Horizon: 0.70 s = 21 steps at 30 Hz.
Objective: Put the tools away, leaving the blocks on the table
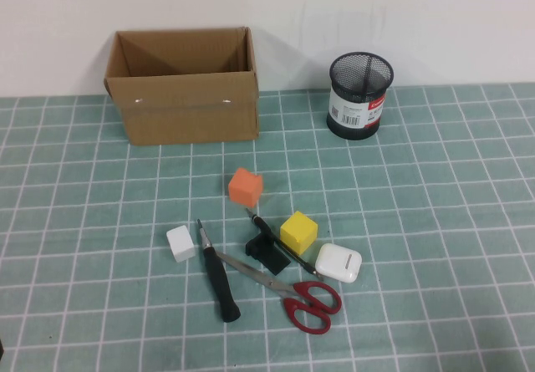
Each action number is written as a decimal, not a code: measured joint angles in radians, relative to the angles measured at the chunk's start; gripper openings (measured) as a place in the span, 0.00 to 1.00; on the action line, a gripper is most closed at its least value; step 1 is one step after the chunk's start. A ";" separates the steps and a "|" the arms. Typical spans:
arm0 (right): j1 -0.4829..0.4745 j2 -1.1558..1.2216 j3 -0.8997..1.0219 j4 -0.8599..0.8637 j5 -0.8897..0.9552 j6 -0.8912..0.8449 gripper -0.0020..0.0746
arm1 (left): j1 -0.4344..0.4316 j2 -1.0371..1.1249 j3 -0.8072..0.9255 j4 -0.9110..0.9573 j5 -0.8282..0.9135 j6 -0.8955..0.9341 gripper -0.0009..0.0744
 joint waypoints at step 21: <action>0.000 0.000 0.000 0.000 0.000 0.000 0.02 | 0.000 0.004 -0.096 -0.458 -0.066 -0.347 0.01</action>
